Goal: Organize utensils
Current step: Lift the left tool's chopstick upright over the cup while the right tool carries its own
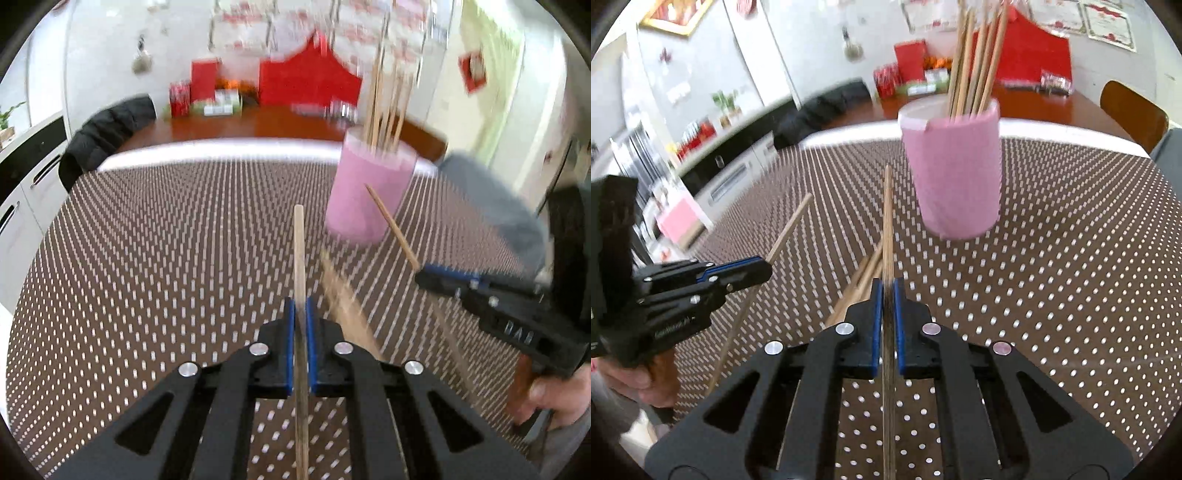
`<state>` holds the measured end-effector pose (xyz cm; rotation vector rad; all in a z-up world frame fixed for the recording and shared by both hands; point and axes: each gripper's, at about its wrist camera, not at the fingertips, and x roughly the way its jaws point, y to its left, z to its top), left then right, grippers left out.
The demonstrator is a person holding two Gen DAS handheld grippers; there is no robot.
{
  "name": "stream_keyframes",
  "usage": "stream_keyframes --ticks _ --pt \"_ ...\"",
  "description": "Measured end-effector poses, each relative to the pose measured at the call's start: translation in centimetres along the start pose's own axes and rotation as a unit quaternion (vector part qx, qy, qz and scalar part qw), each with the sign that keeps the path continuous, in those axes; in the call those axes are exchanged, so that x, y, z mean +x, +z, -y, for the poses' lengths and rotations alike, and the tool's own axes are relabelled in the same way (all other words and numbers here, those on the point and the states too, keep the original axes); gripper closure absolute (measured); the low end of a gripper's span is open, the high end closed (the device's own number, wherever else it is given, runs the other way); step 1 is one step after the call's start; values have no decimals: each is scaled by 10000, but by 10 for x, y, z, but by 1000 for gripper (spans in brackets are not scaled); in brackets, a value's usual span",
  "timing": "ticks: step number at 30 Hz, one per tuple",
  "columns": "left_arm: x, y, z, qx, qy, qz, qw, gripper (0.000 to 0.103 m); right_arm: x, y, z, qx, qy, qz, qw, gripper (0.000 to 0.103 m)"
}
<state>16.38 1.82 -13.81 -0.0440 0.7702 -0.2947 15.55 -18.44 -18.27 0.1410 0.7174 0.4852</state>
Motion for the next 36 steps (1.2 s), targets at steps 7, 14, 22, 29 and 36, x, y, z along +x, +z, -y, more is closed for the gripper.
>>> stream_keyframes --ticks 7,14,22,29,36 --pt "-39 45 16 -92 -412 1355 9899 97 -45 7 12 284 227 1120 9930 97" --pt "-51 88 42 81 -619 2225 9729 97 -78 30 5 167 210 1945 9805 97" --pt "-65 131 56 170 -917 3157 9443 97 -113 97 -3 -251 -11 2344 9718 97" --pt "-45 169 67 97 -1033 3696 9234 97 -123 160 -2 -397 41 2711 9617 97" --pt "2 190 79 113 -1064 3503 9305 97 -110 178 31 -113 38 2788 9603 97"
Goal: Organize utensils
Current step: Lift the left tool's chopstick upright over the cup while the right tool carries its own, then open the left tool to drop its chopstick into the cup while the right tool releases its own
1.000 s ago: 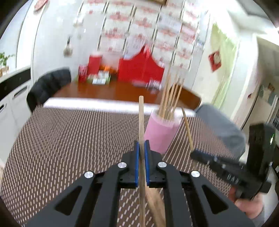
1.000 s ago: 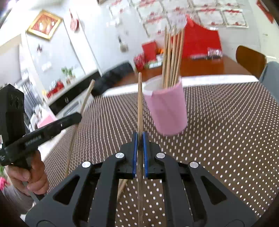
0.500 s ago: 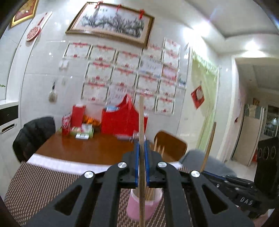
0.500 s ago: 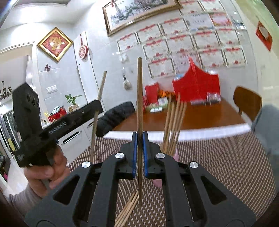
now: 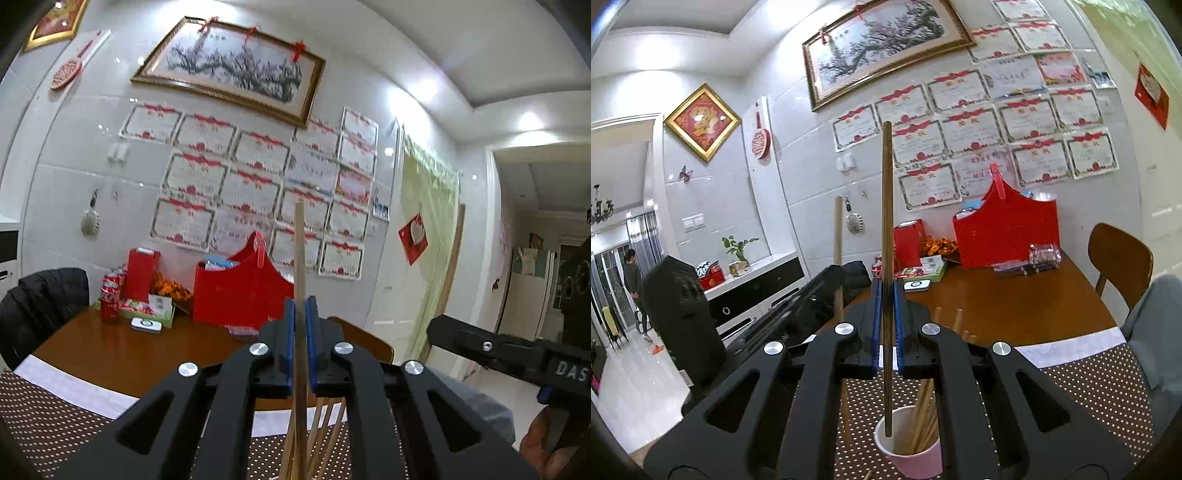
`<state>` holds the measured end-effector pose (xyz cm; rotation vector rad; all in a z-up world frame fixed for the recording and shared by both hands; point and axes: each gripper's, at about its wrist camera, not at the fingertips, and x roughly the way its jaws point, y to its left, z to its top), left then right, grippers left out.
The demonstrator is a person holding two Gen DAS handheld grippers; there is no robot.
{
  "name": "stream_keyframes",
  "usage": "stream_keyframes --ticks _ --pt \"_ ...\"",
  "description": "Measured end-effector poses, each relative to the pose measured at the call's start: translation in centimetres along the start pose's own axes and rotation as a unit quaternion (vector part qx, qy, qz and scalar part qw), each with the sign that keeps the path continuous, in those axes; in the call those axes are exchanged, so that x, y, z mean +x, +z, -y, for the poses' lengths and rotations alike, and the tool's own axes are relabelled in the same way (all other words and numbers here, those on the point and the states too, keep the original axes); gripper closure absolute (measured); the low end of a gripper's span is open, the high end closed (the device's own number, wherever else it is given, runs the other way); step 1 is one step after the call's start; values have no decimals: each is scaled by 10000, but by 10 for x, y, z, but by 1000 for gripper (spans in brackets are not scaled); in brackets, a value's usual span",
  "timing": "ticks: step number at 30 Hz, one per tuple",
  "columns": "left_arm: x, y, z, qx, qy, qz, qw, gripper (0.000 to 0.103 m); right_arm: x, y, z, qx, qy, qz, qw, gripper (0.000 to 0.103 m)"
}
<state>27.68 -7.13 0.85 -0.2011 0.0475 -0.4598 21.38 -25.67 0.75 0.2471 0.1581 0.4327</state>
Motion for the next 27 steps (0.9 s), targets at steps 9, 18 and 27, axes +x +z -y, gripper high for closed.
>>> stream_keyframes --ticks 9,18,27 --pt "33 -19 0 78 120 -211 9997 97 22 -12 24 81 -132 -283 9995 97" --pt "46 -34 -8 115 324 -458 9984 97 43 -25 28 103 -139 -713 9973 96" --pt "36 -39 -14 347 675 -809 9938 41 30 -22 43 491 -337 -509 9969 6"
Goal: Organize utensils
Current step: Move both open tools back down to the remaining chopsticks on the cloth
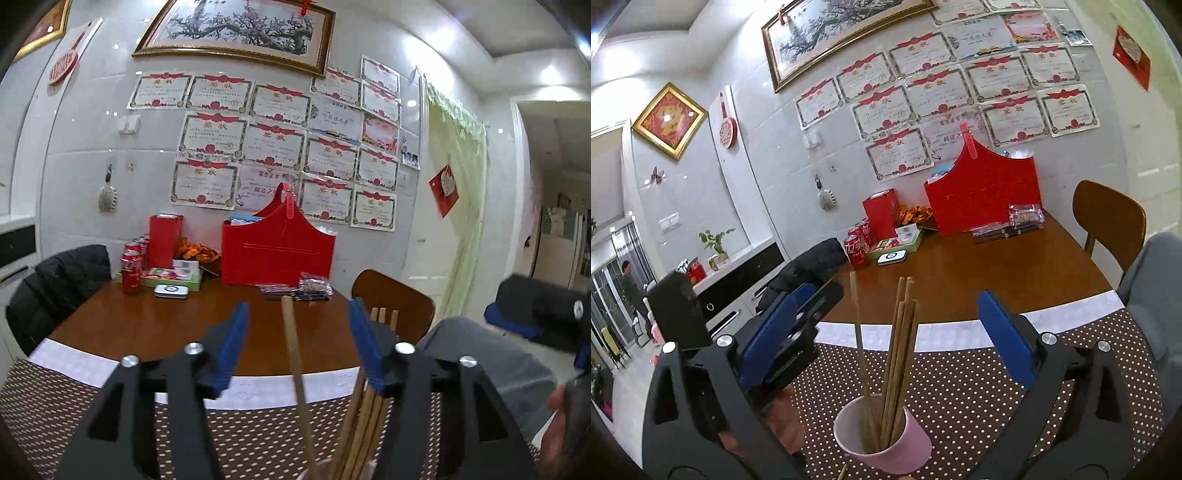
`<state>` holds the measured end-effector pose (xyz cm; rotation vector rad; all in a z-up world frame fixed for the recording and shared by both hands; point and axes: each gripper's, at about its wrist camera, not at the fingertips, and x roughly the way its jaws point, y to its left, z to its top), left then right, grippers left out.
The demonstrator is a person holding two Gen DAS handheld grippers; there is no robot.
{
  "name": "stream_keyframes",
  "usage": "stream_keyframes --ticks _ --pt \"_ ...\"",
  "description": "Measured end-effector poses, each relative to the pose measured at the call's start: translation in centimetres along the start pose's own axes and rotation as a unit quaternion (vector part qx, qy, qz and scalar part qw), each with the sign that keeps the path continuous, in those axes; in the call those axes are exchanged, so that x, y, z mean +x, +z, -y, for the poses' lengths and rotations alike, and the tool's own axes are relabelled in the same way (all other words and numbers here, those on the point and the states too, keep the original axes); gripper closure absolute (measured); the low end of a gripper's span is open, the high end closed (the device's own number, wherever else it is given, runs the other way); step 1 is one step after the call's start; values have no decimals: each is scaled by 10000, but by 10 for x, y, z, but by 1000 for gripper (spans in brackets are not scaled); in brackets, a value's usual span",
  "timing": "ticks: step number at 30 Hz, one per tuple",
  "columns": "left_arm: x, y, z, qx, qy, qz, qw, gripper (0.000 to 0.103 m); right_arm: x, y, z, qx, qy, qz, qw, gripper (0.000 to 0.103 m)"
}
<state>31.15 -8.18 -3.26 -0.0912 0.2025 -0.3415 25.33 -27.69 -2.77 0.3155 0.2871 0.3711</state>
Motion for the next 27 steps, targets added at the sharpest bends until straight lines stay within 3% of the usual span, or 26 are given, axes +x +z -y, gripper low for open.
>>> stream_keyframes --ticks 6,16,27 --pt "-26 4 -1 263 195 -112 9994 32 -1 2 3 122 -237 -50 9996 6" --pt "-82 7 -6 471 501 -387 9969 30 -25 2 -38 -269 -178 35 9995 6" --pt "-143 -9 6 750 409 -639 9943 29 -64 -44 -58 -564 -697 -401 9952 6"
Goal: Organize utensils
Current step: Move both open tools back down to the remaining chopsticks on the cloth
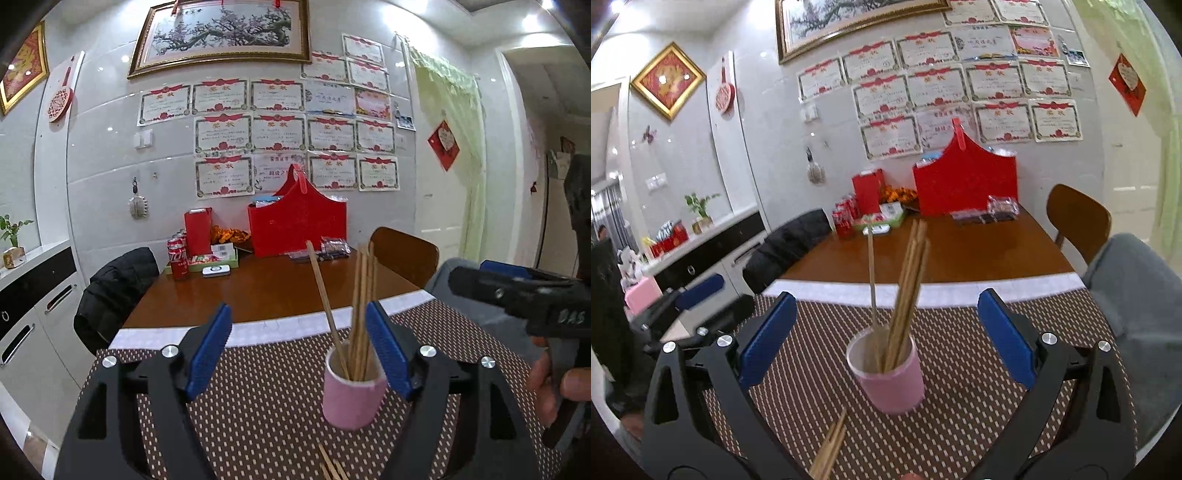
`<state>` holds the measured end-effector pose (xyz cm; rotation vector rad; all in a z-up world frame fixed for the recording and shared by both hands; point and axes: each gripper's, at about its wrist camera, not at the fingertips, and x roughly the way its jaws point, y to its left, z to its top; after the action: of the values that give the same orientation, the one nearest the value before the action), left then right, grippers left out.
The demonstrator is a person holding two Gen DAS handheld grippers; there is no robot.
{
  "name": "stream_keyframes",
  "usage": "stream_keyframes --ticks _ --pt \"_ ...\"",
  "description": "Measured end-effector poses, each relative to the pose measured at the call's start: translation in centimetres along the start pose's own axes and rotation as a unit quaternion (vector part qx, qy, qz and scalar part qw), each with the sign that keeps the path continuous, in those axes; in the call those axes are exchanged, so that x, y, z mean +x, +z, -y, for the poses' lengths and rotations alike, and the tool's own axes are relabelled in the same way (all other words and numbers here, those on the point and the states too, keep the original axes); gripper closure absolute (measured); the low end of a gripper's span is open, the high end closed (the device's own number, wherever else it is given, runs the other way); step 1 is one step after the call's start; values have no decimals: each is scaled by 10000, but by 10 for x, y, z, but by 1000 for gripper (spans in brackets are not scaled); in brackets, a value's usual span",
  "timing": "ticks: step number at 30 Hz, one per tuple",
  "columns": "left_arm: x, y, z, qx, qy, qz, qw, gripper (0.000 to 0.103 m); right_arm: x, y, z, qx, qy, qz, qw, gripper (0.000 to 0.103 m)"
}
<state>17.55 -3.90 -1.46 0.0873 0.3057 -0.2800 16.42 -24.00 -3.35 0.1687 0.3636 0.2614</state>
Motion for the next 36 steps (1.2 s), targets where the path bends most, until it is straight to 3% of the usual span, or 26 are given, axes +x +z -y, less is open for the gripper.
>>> stream_keyframes --ticks 10,18,22,29,36 --pt "-20 -60 5 110 -162 -811 9965 29 -8 -52 4 74 -269 -496 9984 6" --pt "-5 -111 4 144 -233 -1683 9853 29 21 -101 12 339 18 -1148 9928 6" --pt "6 -135 7 245 -317 -2113 9766 29 30 -113 17 248 -50 -1417 9896 6" --pt "12 -158 12 569 -491 -3028 9501 29 35 -119 29 405 -115 -1548 9870 6" --pt "-7 -180 12 434 -648 -3416 9366 29 40 -115 25 322 -16 -1584 9868 6"
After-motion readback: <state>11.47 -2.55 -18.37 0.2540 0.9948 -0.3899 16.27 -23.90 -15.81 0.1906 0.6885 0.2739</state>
